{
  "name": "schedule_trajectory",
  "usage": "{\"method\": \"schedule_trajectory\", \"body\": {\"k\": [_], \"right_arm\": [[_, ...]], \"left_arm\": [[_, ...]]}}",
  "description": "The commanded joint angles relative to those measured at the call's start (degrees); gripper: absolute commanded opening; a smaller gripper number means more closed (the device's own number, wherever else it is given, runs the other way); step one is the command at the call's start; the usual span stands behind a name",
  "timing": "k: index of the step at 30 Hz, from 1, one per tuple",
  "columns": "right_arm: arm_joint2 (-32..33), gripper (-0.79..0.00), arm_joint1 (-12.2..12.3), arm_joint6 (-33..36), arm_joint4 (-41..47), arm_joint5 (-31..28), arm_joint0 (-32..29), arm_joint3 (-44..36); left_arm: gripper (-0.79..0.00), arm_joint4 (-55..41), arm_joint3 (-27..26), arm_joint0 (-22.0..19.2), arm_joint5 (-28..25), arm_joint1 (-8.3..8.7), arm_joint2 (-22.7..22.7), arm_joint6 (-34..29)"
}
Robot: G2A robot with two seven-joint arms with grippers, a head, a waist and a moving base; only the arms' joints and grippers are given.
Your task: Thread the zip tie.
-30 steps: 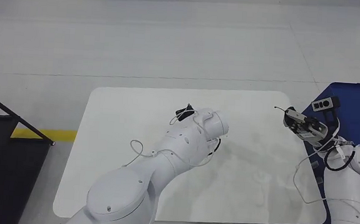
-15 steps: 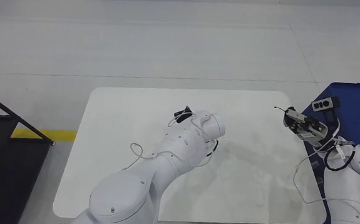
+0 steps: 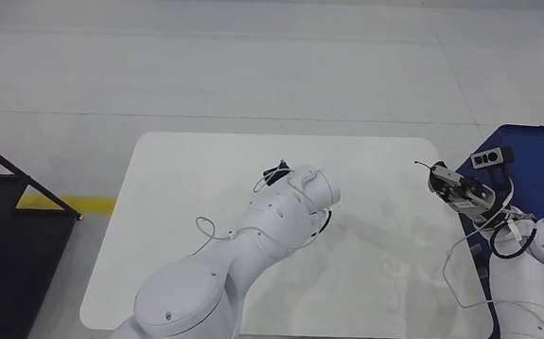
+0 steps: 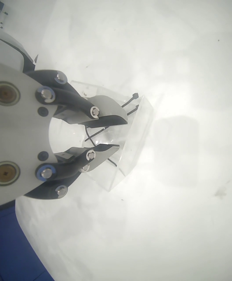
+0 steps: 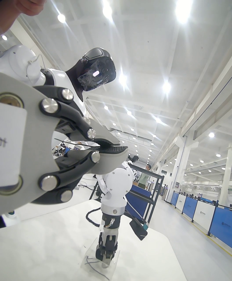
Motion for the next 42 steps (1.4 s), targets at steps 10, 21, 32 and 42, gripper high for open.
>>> {"method": "schedule_trajectory", "body": {"k": [10,21,32,42], "right_arm": [[0.0,-0.785,0.0,0.0,0.0,0.0,0.0,0.0],[0.0,-0.785,0.0,0.0,0.0,0.0,0.0,0.0],[0.0,-0.785,0.0,0.0,0.0,0.0,0.0,0.0],[0.0,-0.785,0.0,0.0,0.0,0.0,0.0,0.0]], "left_arm": [[-0.610,-1.1,2.1,-0.7,2.3,-0.05,-2.5,-1.2],[-0.646,-3.4,4.1,-0.5,2.3,0.06,-5.1,2.0],[-0.686,-2.9,4.1,-0.4,2.3,0.14,-5.7,1.4],[-0.767,-1.8,4.4,0.3,1.0,0.30,-6.3,0.5]]}}
